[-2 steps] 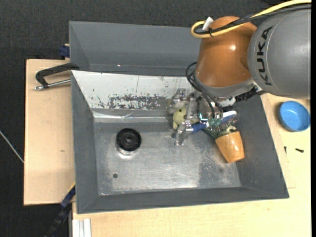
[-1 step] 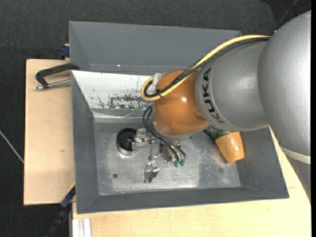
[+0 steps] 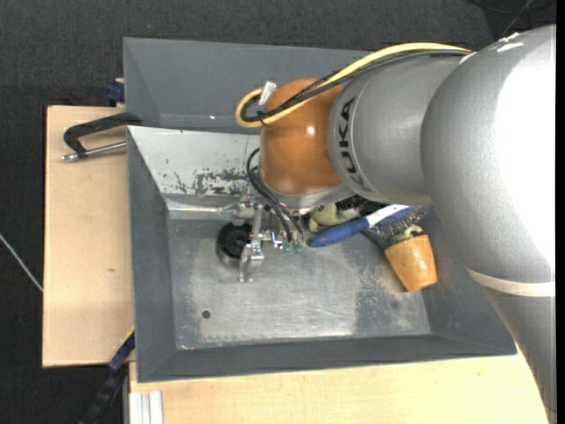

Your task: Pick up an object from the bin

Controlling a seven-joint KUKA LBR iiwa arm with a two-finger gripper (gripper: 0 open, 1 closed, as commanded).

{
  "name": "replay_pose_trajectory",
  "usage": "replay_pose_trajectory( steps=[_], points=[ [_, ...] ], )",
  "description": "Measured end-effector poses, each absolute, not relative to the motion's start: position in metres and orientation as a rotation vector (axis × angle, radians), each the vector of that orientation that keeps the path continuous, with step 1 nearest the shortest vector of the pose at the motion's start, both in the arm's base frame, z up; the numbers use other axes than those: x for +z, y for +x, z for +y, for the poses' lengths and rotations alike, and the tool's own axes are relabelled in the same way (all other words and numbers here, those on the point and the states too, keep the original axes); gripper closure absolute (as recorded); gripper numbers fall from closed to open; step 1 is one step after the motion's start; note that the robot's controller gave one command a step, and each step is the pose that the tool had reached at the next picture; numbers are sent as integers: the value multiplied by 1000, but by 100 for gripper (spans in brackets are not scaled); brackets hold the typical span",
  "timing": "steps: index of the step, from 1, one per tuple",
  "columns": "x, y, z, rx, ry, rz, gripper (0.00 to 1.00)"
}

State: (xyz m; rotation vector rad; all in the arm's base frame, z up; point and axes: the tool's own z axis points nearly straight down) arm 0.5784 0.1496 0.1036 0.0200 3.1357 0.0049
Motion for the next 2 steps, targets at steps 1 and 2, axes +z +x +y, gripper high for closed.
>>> replay_pose_trajectory(
  steps=[1,2],
  points=[
    [104,578,150,5,21,3136,100],
    [219,584,132,5,-25,3126,100]
  ],
)
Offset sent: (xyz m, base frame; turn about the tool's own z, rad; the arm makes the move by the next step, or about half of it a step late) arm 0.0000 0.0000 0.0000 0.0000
